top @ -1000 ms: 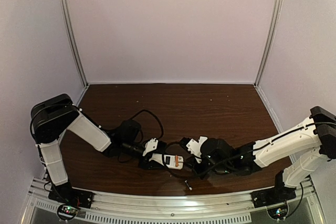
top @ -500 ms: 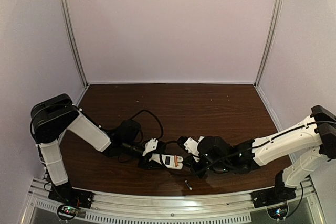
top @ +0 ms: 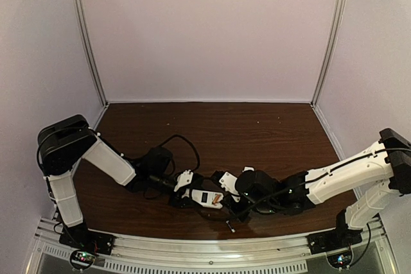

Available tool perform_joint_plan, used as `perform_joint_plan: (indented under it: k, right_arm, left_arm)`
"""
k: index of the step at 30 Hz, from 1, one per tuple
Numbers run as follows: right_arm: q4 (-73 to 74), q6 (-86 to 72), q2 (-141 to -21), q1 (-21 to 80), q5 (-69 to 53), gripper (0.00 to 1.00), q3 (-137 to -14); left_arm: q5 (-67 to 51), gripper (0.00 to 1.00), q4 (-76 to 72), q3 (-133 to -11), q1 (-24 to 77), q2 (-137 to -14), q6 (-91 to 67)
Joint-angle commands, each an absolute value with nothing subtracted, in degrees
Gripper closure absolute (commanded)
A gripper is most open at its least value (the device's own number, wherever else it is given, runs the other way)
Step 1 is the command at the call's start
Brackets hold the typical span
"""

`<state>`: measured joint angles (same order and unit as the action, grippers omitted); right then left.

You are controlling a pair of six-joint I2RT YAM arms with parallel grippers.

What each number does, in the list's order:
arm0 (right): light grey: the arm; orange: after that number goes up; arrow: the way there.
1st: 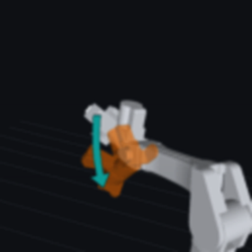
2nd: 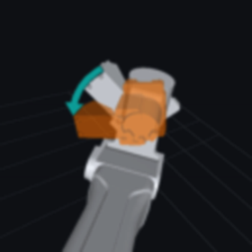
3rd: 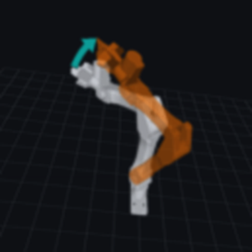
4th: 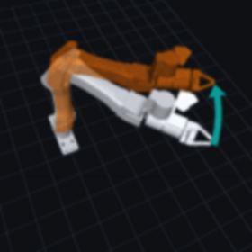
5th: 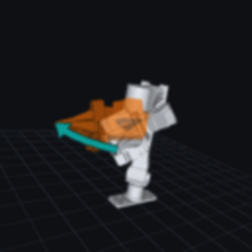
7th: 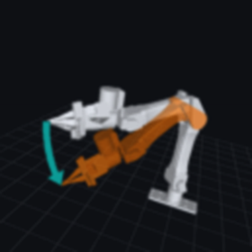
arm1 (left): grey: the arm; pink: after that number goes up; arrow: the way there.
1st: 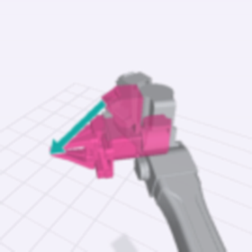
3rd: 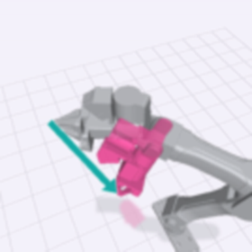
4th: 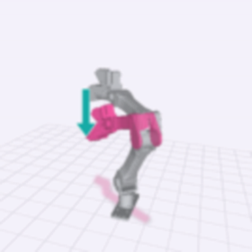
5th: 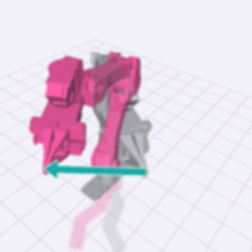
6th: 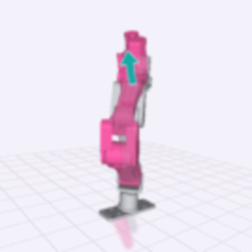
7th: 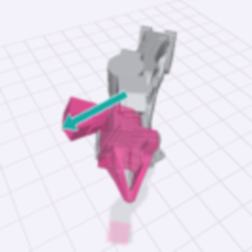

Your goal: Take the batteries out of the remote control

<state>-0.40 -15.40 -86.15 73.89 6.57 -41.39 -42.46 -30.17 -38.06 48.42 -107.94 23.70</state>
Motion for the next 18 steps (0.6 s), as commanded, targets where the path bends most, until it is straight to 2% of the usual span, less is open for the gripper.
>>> perform_joint_plan:
  k: [1, 18]
  right_arm:
    - [-1.6, -15.6, -86.3, 75.1, 8.6, 1.00, -44.3]
    - [5.0, -15.3, -89.1, 74.7, 21.1, 1.00, -48.6]
  left_arm:
    - [-43.2, 1.00, -32.9, -39.3, 48.5, -108.1, 24.2]
    - [-43.7, 1.00, -32.7, -39.3, 48.5, -108.0, 24.3]
